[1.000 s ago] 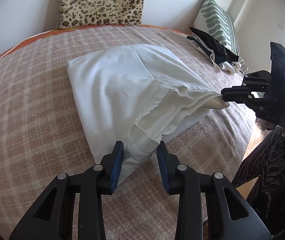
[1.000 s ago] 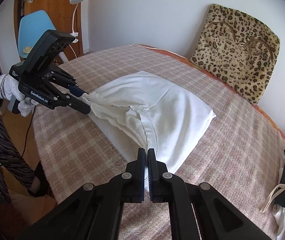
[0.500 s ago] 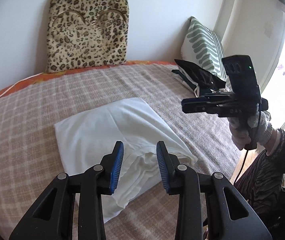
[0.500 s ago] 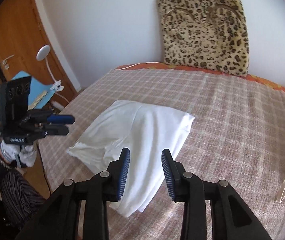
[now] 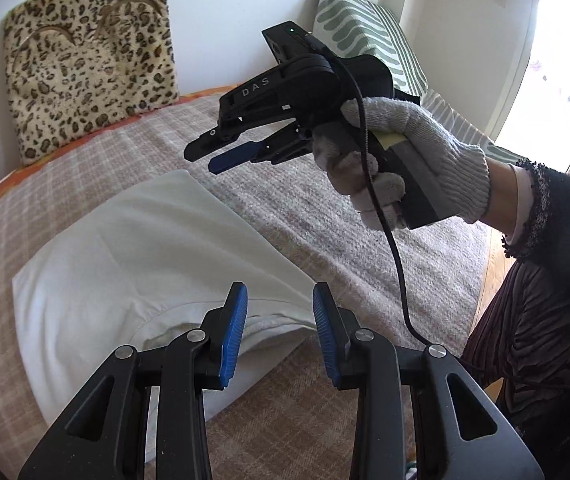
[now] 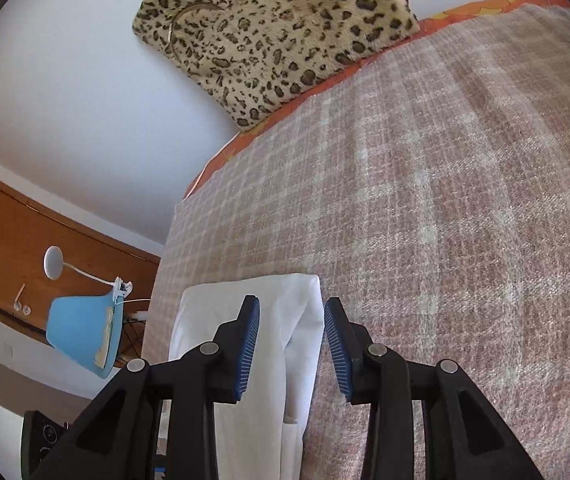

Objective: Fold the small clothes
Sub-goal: 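Withdraw left tool while right tool closes on the folded shirt edge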

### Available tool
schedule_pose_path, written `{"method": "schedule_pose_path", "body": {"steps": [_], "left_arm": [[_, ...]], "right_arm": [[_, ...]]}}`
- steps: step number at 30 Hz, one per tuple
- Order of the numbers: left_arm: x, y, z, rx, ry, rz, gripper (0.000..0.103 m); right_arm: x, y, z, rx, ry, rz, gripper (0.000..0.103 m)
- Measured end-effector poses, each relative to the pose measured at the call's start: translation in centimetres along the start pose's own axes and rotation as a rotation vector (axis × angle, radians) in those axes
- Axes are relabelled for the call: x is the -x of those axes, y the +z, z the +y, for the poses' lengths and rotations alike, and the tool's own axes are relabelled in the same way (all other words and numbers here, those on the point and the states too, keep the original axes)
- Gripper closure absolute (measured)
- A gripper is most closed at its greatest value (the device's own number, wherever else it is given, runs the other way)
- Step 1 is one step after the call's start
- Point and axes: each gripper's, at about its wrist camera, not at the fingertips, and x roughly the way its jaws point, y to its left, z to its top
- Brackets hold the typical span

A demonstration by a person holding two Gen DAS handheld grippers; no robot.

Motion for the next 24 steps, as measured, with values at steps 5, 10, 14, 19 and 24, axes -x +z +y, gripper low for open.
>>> {"method": "schedule_pose_path", "body": {"steps": [5,10,14,19,24], "left_arm": [[-0.4,0.0,-0.1,-0.024,0.000,0.021,0.071],[-0.6,0.0,0.2,-0.018,-0.017,0.030,0.071],[-1.3,-0.2,-0.1,-0.030,-0.028,0.056,0.071],[-1.8,-0.5,-0.6,-0.056,-0.026,0.077,0.071],[-2.0,-0.8,-0.4,-0.044,-0.036,0.085,0.071]], "right_arm": [[-1.5,0.6,-0.2,-0.014,0.026,0.026,0.070],[-2.6,0.6,-1.0,-0.049,0.049,0.048,0.071],[-2.7,0.7,-2.0,-0.099,0.082,0.031,0.076],[-2.7,0.9,-1.9,-0.080,0.081,0.018,0.097],[-2.0,1.5,-0.3,0.009,0.030,-0.024,0.103]]}}
